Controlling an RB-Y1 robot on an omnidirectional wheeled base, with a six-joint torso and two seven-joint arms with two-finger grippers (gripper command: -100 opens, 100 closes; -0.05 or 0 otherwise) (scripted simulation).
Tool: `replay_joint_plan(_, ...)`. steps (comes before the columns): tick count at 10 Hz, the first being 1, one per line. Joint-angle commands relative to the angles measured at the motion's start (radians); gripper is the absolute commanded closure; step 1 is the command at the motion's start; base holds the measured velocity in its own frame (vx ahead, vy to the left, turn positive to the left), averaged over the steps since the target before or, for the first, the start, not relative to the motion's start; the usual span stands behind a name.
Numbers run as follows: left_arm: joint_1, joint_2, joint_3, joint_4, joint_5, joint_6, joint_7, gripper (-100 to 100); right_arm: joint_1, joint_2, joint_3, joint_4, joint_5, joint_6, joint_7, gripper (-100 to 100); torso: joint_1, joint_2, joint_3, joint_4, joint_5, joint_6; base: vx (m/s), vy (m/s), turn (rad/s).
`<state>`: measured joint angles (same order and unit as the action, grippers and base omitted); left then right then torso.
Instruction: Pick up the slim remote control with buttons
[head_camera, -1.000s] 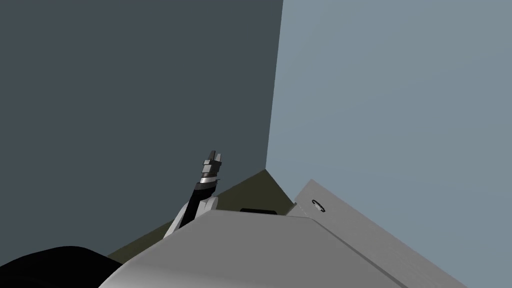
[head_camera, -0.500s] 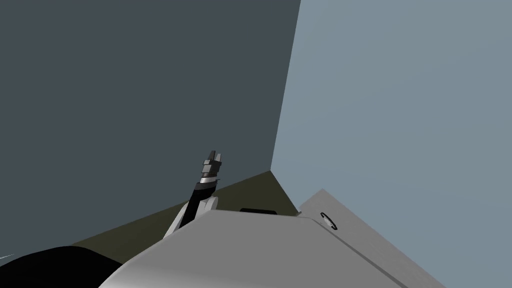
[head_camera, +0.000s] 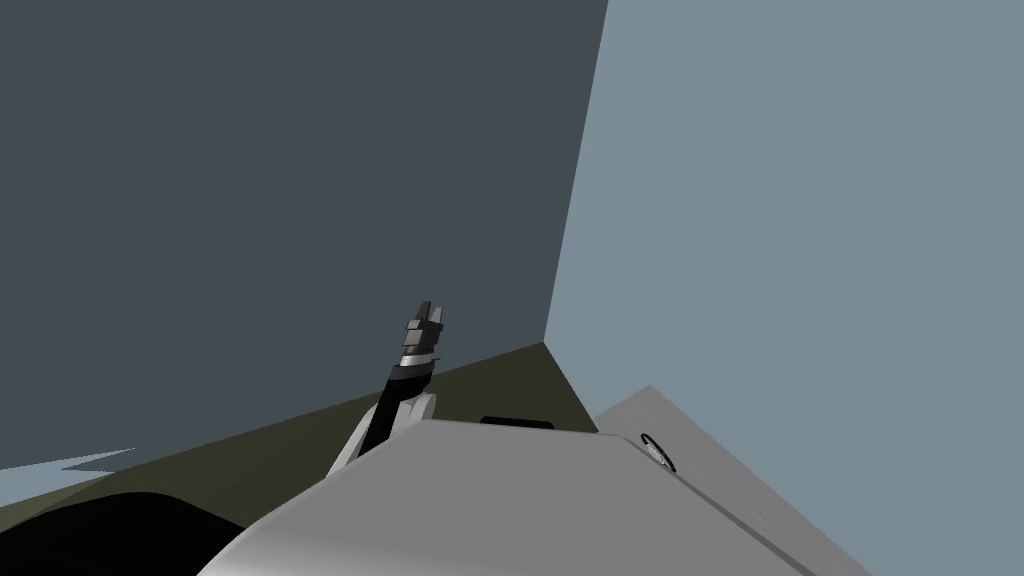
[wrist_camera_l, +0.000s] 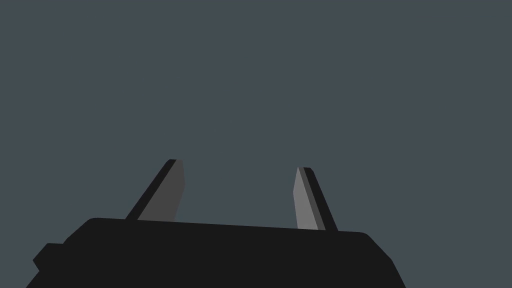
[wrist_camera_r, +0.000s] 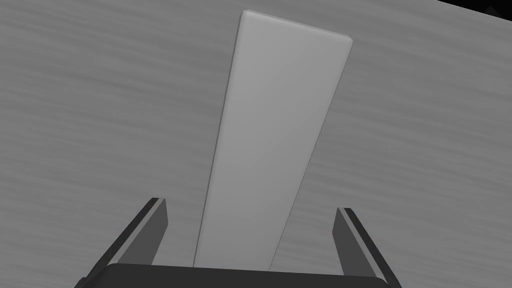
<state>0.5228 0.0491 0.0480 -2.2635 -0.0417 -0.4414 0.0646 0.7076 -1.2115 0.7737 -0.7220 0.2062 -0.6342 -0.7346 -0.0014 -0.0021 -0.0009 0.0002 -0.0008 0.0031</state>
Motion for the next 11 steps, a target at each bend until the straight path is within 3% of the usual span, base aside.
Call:
replay_joint_plan(1,0.0,0.0,0.0,0.0,0.0,0.0,0.0,0,-0.013,0.033,0.002,0.022,0.007,0.011,0.012,-100,0.0,0.0,0.0,0.0,0.0,0.0,0.018,-0.046,0.016)
replay_joint_plan(4,0.0,0.0,0.0,0.0,0.0,0.0,0.0,0,-0.006,0.04,-0.002,0.01,0.005,0.028,0.019,-100,0.001,-0.001,0.0,0.0,0.0,0.0,0.011,-0.022,0.007)
replay_joint_plan(5,0.0,0.0,0.0,0.0,0.0,0.0,0.0,0,-0.007,0.041,-0.002,0.012,0.006,0.027,0.02,100,0.002,0.0,0.0,0.0,0.0,0.0,0.0,0.0,0.0)
replay_joint_plan(9,0.0,0.0,0.0,0.0,0.0,0.0,0.0,0,-0.006,0.041,-0.002,0.012,0.005,0.027,0.018,100,0.002,0.0,0.0,0.0,0.001,-0.001,0.0,0.0,0.0)
replay_joint_plan(10,0.0,0.0,0.0,0.0,0.0,0.0,0.0,0,-0.006,0.041,-0.002,0.012,0.005,0.027,0.019,0,0.002,0.0,0.0,0.0,0.001,-0.001,0.0,0.0,0.0)
replay_joint_plan(11,0.0,0.0,0.0,0.0,0.0,0.0,0.0,0,-0.008,0.01,0.002,0.013,0.003,0.0,0.003,100,0.002,0.0,0.0,0.0,0.001,-0.001,-0.012,0.036,-0.021)
